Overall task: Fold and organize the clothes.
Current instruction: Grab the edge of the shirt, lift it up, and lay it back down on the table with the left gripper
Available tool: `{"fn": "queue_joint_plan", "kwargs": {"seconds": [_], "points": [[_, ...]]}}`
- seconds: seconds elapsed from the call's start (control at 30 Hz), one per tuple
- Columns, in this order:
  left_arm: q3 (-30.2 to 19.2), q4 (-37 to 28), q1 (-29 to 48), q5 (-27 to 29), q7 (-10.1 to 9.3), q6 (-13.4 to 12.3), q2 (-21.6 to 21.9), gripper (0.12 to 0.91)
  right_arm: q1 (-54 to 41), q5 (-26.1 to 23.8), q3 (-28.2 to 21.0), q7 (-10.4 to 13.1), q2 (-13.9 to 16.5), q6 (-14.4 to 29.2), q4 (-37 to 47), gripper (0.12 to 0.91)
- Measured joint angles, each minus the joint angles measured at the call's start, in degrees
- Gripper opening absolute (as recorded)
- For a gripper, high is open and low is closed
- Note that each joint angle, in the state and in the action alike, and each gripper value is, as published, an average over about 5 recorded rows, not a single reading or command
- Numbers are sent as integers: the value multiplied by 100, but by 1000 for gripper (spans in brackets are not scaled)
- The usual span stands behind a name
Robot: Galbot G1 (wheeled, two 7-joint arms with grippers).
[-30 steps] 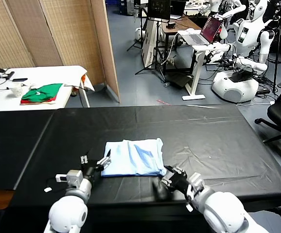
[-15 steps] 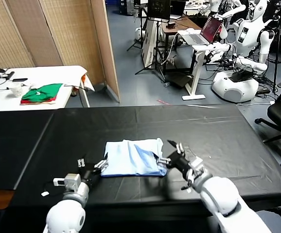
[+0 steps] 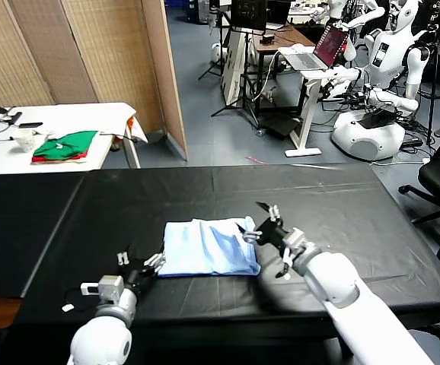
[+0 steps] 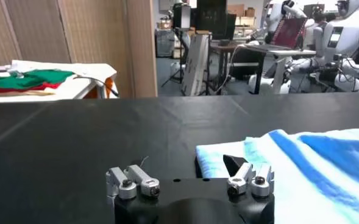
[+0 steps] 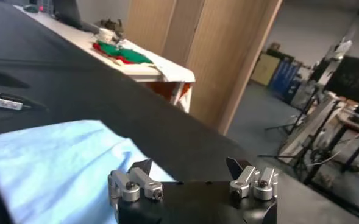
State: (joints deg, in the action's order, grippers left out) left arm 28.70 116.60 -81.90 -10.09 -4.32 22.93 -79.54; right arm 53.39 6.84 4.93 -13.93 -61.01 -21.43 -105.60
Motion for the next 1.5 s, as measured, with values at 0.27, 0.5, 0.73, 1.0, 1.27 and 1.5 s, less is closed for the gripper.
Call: {"fn": "queue_joint_plan", "kwargs": {"seconds": [0.27,0.5,0.73,1.0,1.27,1.5], "points": [[1,-88,36,80,12,-61,-67,907,31,-679,-255,234,-137,-435,252,907],[74,-147,82,-152,64,-116,-73,907,271,-796,-22,632,-180,-623,34,907],[234,-305,185,-1132,254,-150,-227,907,738,41,684,669,-389,-622,-559,907],[314,-482,232,-2088,443,-206,-431,907,1467,710,1715,664,-418,-600,-1194,907],[290,-753,351,-2438,610,-255,-619,907,1922,765,2275,652,-481,-547,-1565,907],[284,-975,433,-2608,638,-312,-654,902,2091,764,2410,643,-493,-530,-1702,907]]}}
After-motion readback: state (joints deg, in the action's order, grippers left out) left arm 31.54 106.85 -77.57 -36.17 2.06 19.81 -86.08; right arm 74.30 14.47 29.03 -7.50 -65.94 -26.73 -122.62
